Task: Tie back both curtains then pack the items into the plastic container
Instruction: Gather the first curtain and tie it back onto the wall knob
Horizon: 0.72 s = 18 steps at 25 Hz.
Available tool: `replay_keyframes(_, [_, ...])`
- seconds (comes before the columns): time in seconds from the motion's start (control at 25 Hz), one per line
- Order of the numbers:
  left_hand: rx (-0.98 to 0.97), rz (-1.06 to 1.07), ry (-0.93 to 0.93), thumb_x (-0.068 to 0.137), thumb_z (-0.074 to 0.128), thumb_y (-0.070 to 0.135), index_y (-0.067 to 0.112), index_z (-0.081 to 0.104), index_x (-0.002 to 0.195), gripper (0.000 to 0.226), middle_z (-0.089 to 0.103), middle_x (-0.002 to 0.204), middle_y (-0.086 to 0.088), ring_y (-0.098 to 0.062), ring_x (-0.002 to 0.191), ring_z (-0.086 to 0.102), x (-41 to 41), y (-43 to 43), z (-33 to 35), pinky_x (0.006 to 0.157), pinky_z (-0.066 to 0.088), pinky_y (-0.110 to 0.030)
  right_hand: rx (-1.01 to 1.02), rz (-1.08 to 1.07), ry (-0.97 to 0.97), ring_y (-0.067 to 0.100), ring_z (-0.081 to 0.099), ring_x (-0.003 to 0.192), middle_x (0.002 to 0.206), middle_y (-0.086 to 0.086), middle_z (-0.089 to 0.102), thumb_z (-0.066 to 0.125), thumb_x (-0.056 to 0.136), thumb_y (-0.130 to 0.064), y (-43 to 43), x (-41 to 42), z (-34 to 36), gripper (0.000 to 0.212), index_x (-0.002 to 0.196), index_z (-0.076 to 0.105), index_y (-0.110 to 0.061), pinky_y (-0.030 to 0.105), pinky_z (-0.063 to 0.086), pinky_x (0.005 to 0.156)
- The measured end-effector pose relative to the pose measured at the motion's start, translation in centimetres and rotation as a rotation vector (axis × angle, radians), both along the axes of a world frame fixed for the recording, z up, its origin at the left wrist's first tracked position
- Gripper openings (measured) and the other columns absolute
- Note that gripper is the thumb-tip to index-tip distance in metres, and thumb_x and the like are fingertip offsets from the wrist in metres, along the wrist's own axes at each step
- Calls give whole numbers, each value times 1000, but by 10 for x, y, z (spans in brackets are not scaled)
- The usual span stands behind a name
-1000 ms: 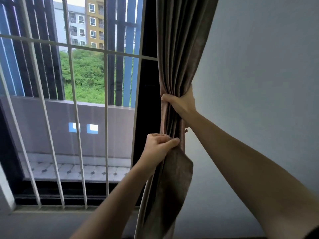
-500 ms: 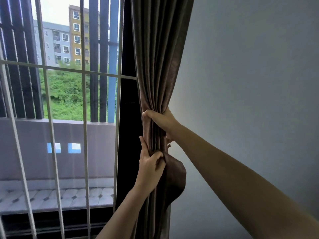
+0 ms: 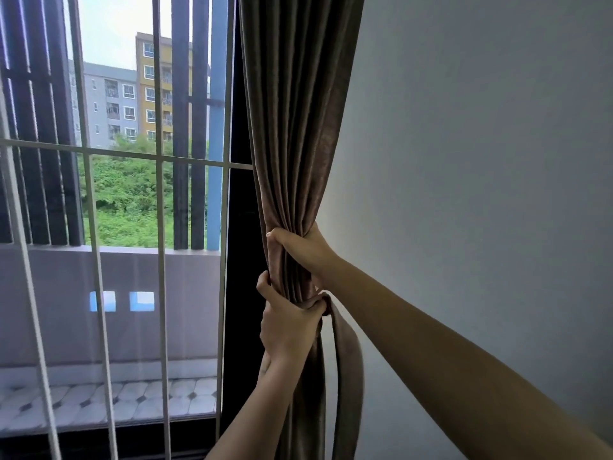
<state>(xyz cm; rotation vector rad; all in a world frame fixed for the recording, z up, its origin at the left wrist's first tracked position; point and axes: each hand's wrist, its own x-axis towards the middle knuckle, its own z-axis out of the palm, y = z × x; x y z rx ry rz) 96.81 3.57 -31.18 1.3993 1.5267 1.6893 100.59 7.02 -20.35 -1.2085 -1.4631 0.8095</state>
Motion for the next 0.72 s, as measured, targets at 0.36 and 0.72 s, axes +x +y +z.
replay_keyframes(0.36, [-15, 198, -6, 71, 75, 40, 15, 38, 128, 72, 69, 88, -14, -39, 83, 67, 11, 5, 2, 72, 57, -46, -200, 278, -482, 29, 50, 121, 132, 7, 47, 73, 74, -6, -24, 76, -14, 88, 144, 21, -23, 37, 47, 96])
replay_keyframes(0.72, [-14, 178, 18, 72, 74, 42, 12, 36, 131, 76, 68, 95, -15, -36, 89, 66, 8, 7, -2, 77, 56, -46, 141, 48, -1117, 22, 60, 86, 100, 5, 64, 56, 90, -22, -8, 92, -69, 26, 114, 64, -16, 35, 50, 80])
